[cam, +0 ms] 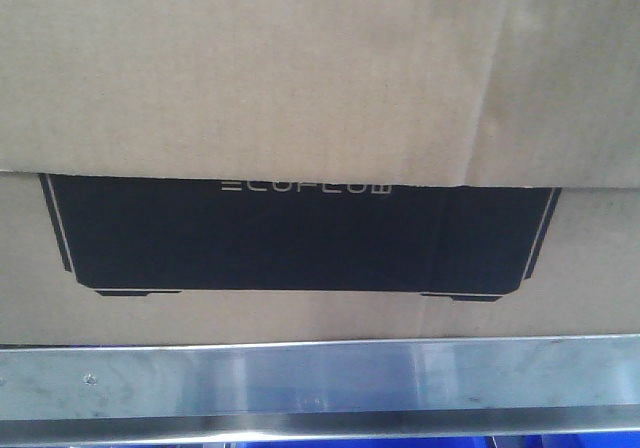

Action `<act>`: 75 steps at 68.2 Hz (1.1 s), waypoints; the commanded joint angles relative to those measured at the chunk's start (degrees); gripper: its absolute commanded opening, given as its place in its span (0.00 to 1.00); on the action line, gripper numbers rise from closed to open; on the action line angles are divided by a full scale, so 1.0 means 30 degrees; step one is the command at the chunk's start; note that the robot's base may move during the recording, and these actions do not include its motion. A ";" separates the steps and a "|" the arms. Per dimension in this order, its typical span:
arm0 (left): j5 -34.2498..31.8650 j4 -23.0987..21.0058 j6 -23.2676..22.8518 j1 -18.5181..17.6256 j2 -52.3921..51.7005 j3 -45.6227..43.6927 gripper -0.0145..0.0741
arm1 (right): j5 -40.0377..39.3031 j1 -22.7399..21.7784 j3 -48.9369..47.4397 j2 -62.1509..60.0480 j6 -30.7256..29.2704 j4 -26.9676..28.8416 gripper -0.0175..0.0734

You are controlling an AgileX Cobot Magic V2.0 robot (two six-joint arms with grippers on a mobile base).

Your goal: Grab box from left shelf to table start

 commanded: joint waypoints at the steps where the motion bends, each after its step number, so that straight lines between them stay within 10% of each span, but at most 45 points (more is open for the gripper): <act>1: -0.0744 0.0103 -0.0204 -0.0103 -0.0431 -0.0665 0.58 | 0.0234 -0.0087 -0.2670 0.2210 -0.0209 0.0000 0.87; 36: -0.0782 -0.0008 -0.0204 -0.0103 -0.0431 -0.0665 0.58 | 0.9179 -0.0087 -1.4092 1.4697 -0.1389 0.0994 0.87; 75: -0.0735 -0.0008 -0.0204 -0.0103 0.0501 -0.0665 0.58 | 0.9374 -0.0087 -1.4826 2.0797 -0.1943 0.0994 0.81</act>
